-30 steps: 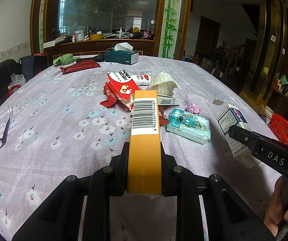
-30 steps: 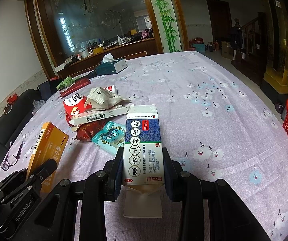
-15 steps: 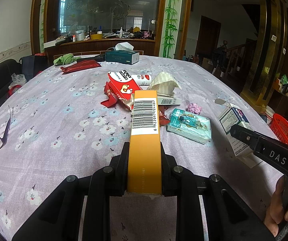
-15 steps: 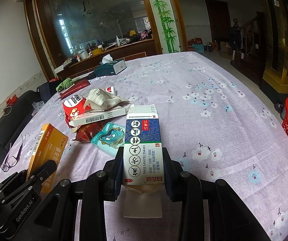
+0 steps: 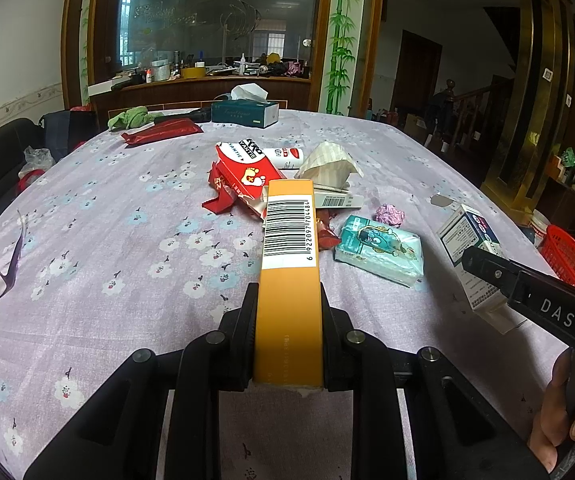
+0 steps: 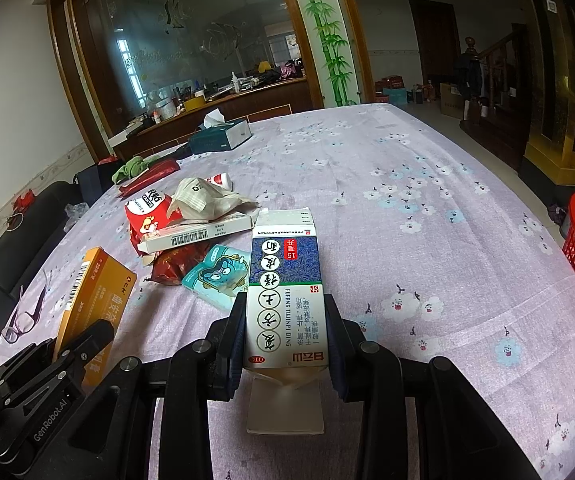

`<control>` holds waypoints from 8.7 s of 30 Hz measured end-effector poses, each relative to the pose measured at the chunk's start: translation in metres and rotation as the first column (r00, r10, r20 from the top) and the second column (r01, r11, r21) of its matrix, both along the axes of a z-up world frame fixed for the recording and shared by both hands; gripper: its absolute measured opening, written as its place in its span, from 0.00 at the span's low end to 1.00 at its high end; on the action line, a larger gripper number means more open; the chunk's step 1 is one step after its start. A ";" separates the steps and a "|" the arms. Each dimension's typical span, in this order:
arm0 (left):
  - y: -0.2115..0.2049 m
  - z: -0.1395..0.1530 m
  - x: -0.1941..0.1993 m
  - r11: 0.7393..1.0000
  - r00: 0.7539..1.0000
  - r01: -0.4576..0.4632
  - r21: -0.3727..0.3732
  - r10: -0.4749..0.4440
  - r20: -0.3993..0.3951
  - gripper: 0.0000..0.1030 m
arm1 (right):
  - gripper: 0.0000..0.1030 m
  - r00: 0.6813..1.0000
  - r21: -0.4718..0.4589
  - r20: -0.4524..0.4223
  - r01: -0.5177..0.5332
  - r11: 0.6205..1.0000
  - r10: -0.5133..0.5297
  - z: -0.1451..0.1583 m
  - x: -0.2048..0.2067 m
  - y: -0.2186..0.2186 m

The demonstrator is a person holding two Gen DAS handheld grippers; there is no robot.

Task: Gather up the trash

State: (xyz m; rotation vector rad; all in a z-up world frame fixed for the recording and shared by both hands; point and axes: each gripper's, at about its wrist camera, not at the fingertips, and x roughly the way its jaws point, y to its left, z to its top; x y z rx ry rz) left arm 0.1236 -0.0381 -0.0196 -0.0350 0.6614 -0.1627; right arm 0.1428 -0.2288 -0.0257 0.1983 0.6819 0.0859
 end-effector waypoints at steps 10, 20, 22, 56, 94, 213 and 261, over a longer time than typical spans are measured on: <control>0.005 -0.003 0.002 1.000 1.000 0.006 0.021 -0.005 -0.025 0.22 | 0.36 1.000 -0.004 0.012 0.022 1.000 -0.022 0.009 -0.007 -0.005; 0.000 0.012 -0.002 0.999 1.000 0.028 0.036 -0.028 -0.011 0.22 | 0.36 0.998 0.042 0.046 0.049 0.998 -0.051 0.030 -0.025 -0.029; -0.003 0.014 -0.005 0.999 0.999 0.036 0.040 -0.035 -0.007 0.22 | 0.36 0.998 0.048 0.045 0.049 0.998 -0.051 0.030 -0.027 -0.031; -0.103 0.038 -0.021 0.966 0.970 0.243 0.093 -0.241 -0.029 0.22 | 0.36 0.977 0.195 0.081 0.179 0.964 -0.198 0.044 -0.082 -0.134; -0.396 0.056 0.011 0.722 0.709 0.690 -0.052 -0.689 -0.152 0.56 | 0.51 0.802 0.260 0.011 0.575 0.776 -0.598 0.062 -0.110 -0.361; -0.015 0.034 0.137 1.000 0.997 0.024 0.006 -0.024 0.069 0.44 | 0.28 1.000 -0.152 -0.013 0.024 0.988 -0.027 0.015 0.117 -0.012; -0.023 0.033 0.133 0.999 0.996 0.047 0.024 -0.049 0.070 0.45 | 0.28 0.998 -0.228 0.027 0.067 0.971 -0.062 0.020 0.113 -0.009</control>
